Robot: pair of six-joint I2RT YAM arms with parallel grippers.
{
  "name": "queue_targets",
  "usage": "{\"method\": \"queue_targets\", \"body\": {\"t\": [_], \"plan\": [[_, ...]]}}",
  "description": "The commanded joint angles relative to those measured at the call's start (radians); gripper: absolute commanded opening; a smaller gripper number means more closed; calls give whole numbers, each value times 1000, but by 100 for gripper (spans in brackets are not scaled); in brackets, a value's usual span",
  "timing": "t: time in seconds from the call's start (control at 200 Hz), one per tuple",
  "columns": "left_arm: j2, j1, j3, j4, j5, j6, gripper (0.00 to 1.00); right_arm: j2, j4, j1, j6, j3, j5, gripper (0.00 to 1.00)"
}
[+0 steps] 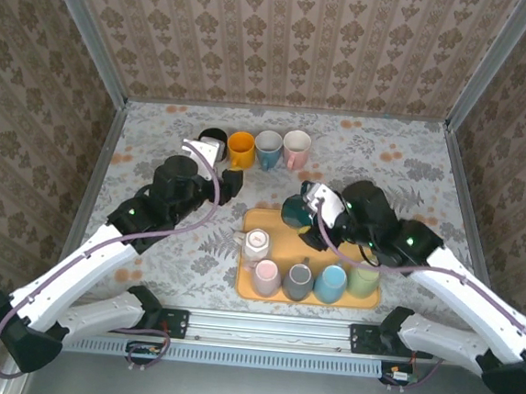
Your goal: Turn the mug right side up
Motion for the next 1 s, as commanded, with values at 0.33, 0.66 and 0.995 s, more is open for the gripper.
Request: {"method": "queue_targets", "body": {"t": [0.33, 0.66, 0.995], "plan": [[-7, 36, 99, -112, 337, -233, 66, -161, 238, 13, -615, -111, -14, 33], [98, 135, 43, 100, 803, -854, 54, -123, 334, 58, -1241, -159, 220, 39], [176, 118, -89, 374, 968, -1143, 48, -94, 302, 68, -1329, -157, 198, 38]]}}
